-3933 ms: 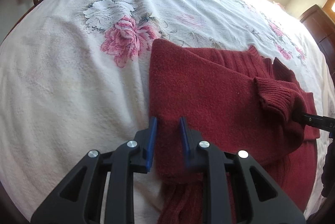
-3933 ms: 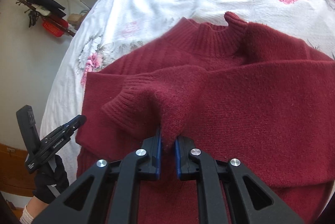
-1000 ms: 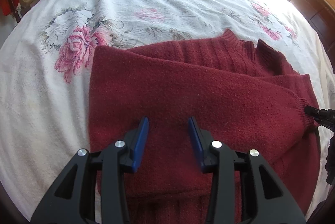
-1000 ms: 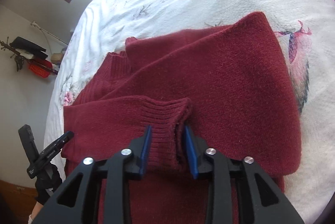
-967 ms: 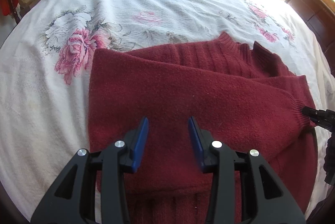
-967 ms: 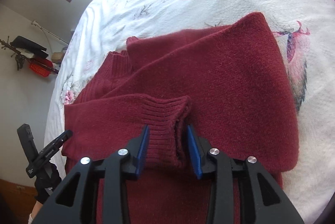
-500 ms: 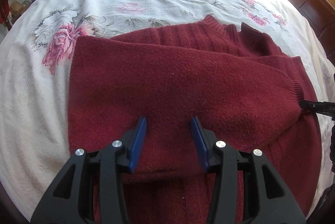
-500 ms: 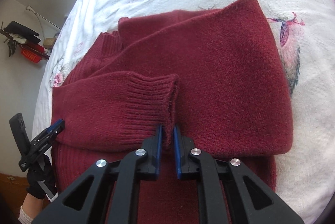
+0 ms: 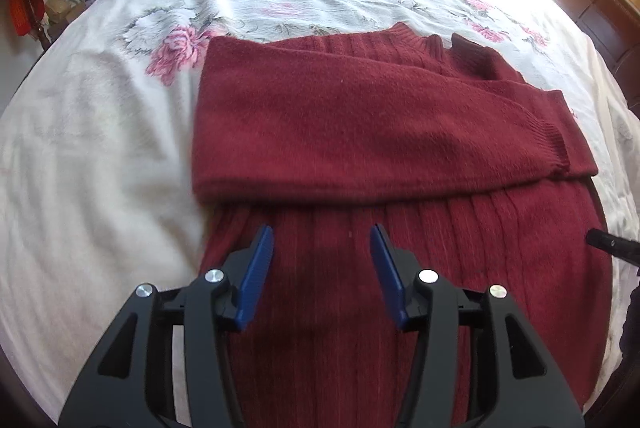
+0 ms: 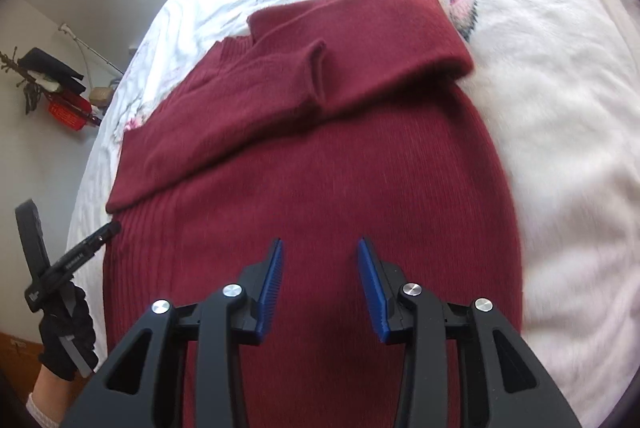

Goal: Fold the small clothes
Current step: 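Move both tools open to the ribbed hem of the sweater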

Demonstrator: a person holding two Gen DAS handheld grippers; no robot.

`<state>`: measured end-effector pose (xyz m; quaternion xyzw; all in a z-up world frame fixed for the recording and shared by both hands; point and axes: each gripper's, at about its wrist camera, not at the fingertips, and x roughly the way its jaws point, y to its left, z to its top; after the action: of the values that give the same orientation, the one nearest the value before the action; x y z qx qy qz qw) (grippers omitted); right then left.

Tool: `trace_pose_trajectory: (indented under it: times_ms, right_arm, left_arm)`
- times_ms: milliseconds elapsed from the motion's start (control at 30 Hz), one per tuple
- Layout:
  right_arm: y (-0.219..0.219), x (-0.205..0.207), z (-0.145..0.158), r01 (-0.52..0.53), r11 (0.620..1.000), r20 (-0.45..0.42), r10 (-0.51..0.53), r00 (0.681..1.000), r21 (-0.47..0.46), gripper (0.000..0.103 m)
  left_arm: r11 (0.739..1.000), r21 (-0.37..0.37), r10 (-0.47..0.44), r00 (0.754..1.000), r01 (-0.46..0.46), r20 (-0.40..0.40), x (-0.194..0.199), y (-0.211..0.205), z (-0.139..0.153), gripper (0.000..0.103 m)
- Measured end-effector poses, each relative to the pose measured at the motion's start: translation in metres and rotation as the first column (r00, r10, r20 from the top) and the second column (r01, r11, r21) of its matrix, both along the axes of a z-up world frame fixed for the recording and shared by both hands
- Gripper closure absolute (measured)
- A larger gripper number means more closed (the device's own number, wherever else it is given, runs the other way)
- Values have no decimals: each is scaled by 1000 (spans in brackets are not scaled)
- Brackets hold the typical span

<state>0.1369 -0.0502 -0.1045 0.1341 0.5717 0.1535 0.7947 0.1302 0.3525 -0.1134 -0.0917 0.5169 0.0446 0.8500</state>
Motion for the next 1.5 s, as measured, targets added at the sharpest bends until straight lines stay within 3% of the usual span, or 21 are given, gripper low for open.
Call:
trace_pose_trajectory:
  times_ms: [167, 333, 500, 700, 1033, 1133, 1300, 1500]
  right_arm:
    - [-17, -79, 18, 2, 999, 43, 0, 999, -41, 64]
    - [-32, -122, 38, 6, 997, 62, -2, 998, -76, 64]
    - [-60, -149, 46, 13, 995, 29, -10, 1000, -99, 64]
    - [-83, -179, 35, 6, 996, -46, -10, 999, -89, 59]
    - [-96, -206, -3, 36, 999, -162, -39, 986, -22, 59]
    - [-96, -213, -10, 44, 999, -171, -45, 984, -11, 59]
    - [-93, -216, -11, 57, 998, -168, -54, 984, 17, 57]
    - [-90, -211, -16, 95, 988, -187, -72, 980, 118, 57]
  left_arm:
    - [997, -32, 68, 998, -68, -9, -63, 7, 12, 52]
    - [994, -13, 111, 994, -111, -22, -118, 21, 30, 51]
    - [994, 16, 111, 992, -111, -60, -158, 32, 38, 47]
    - [993, -5, 116, 984, -118, -135, -199, 45, 21, 45]
    - [987, -92, 112, 969, -135, -218, -240, 47, -13, 44]
    - [990, -82, 98, 973, -117, -211, -246, 41, -14, 42]
    - [984, -132, 91, 973, -121, -214, -248, 36, -14, 43]
    - [974, -187, 87, 971, -130, -221, -250, 30, -17, 44]
